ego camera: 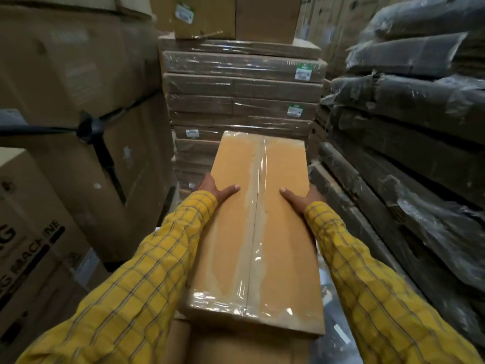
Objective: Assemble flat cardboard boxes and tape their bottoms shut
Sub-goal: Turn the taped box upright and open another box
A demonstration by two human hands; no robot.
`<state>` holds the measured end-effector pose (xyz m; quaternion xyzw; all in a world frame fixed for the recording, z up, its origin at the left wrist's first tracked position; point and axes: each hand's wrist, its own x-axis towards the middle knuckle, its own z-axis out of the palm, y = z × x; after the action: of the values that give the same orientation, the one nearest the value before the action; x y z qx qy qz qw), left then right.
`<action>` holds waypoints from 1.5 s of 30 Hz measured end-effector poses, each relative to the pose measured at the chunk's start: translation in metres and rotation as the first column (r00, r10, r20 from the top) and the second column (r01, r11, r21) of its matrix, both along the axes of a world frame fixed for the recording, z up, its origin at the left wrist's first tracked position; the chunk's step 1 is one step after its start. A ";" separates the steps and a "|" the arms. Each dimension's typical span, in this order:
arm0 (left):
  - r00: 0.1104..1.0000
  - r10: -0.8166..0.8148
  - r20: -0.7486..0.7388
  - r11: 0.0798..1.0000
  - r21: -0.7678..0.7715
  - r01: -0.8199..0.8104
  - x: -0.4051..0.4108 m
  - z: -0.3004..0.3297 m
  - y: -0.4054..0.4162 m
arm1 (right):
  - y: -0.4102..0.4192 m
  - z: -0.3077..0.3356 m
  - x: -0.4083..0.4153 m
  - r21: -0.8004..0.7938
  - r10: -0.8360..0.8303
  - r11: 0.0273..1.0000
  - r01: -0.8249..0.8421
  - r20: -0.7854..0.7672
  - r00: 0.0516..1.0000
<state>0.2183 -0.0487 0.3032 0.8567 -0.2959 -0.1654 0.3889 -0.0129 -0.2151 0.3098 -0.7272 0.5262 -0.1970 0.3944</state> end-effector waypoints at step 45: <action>0.962 -0.062 -0.267 0.804 -0.584 -0.110 0.001 0.117 0.040 | 0.036 0.123 -0.022 0.169 0.015 0.973 -0.156 0.631 0.775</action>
<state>0.2192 -0.0089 0.4204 0.6643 -0.2653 -0.1759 0.6763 -0.0348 -0.1790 0.4333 -0.5975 0.3493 -0.3517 0.6303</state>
